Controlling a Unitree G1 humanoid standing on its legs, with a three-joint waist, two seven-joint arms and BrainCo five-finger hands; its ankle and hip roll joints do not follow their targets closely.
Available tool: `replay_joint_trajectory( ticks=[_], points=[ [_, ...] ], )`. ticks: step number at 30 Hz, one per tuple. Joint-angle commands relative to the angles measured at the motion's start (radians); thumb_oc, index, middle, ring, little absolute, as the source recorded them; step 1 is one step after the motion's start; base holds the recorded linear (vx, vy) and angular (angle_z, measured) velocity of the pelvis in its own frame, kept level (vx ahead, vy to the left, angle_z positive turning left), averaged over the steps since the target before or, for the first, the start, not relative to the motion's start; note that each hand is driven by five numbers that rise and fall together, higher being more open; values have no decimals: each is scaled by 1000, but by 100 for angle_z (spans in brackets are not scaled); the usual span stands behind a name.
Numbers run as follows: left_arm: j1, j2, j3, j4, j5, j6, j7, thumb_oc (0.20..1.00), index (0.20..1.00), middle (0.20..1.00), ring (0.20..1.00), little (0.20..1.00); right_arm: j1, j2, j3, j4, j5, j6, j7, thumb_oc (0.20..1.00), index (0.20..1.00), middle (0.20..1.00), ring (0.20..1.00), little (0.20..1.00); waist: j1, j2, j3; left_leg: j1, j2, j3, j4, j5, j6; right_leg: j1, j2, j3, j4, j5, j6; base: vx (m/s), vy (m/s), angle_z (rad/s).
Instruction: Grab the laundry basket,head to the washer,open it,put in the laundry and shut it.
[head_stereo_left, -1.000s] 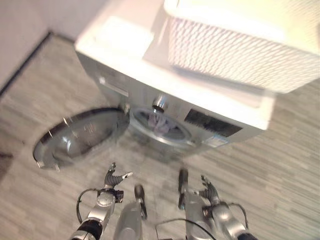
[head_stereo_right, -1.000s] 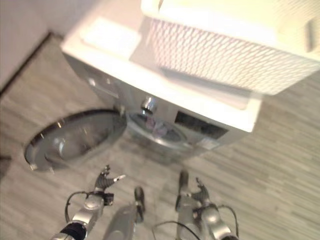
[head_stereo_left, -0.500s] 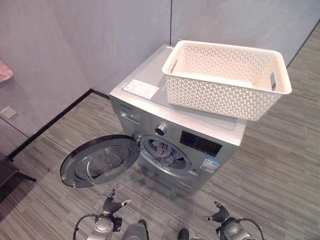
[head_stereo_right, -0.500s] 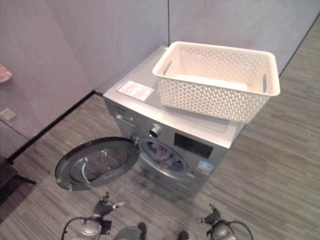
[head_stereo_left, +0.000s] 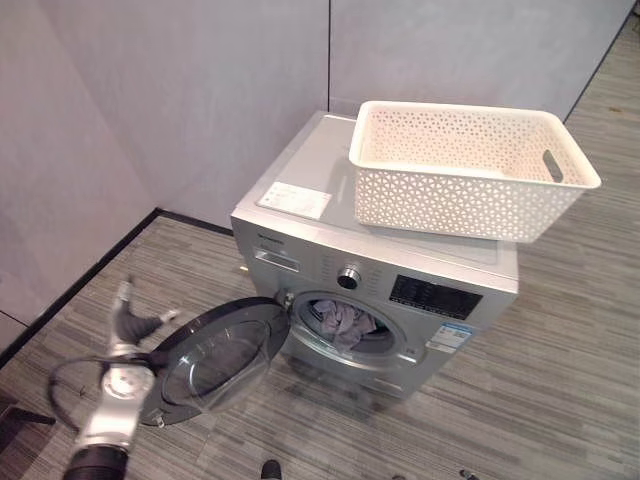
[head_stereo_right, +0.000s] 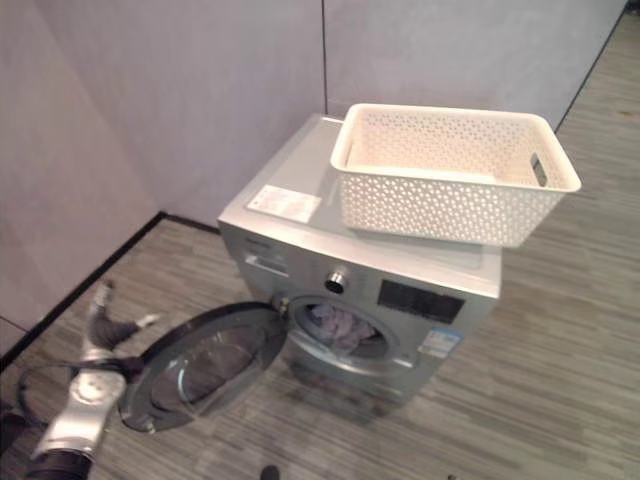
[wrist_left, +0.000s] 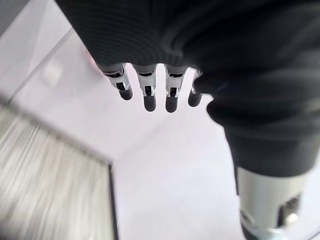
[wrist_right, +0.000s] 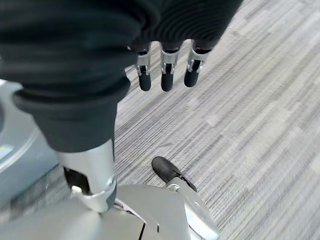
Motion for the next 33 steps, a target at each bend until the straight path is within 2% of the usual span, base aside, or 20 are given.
replay_joint_trajectory(
  ticks=[1,3,4,7,11,15,25,29,32,33],
  points=[
    [-153,71,-14,48,12,-22,18,1000,1000,1000,1000,1000,-67,34,68,-52,-23,-28,57,1000,1000,1000,1000,1000,-20,23,18,-29,68,27,8,-7,-3,-12,-16,27,125,-141,26,-5,65,-17],
    [-232,115,-38,134,-22,5,-4,1000,1000,1000,1000,1000,-66,19,76,-71,-26,-21,64,1000,1000,1000,1000,1000,-31,20,29,-34,68,36,8,-8,-1,-23,-18,29,118,-131,31,-35,45,-18],
    [-328,164,-87,253,-45,37,-30,1000,1000,1000,1000,1000,-68,0,78,-96,-28,-14,71,1000,1000,1000,1000,1000,-43,18,42,-43,69,42,8,-4,0,-33,-18,26,114,-126,32,-74,34,-17],
    [-501,204,-205,481,-48,81,-91,1000,1000,1000,1000,1000,-84,-30,89,-107,-23,-4,69,1000,1000,1000,1000,1000,-62,13,80,-58,75,48,8,2,3,-57,-14,26,114,-119,32,-96,6,-7],
    [-711,198,-371,857,2,116,-202,1000,1000,1000,1000,1000,-123,-43,109,-61,-2,8,67,1000,1000,1000,1000,1000,-77,-5,129,-74,88,61,8,8,7,-89,-7,42,111,-104,30,-83,-23,-14],
    [-737,159,-391,1040,57,147,-274,1000,1000,1000,1000,1000,-151,-43,133,-15,36,-2,73,1000,1000,1000,1000,1000,-86,-35,172,-80,108,75,12,18,6,-119,8,70,100,-90,20,-59,-43,-18],
    [-625,99,-325,1081,34,157,-289,1000,1000,1000,1000,1000,-186,-52,148,-32,67,-21,72,1000,1000,1000,1000,1000,-93,-64,206,-104,147,107,28,31,-14,-182,48,146,69,-51,4,-47,-61,-15],
    [-483,5,-245,1053,-32,145,-278,1000,1000,1000,1000,1000,-186,-96,142,-134,45,-18,79,1000,1000,1000,1000,1000,-100,-51,201,-101,180,124,43,35,-31,-185,84,193,38,-44,-8,-24,-130,-20],
    [-441,-23,-224,1035,-58,139,-268,1000,1000,1000,1000,1000,-185,-113,136,-158,40,-16,78,1000,1000,1000,1000,1000,-100,-45,197,-99,191,127,47,39,-36,-183,96,202,34,-46,-13,4,-128,-21],
    [-341,-86,-190,963,-112,125,-255,1000,1000,1000,1000,1000,-179,-147,105,-197,28,-16,75,1000,1000,1000,1000,1000,-97,-30,190,-94,211,125,60,46,-43,-173,118,219,23,-49,-25,5,-169,-20]
  ],
)
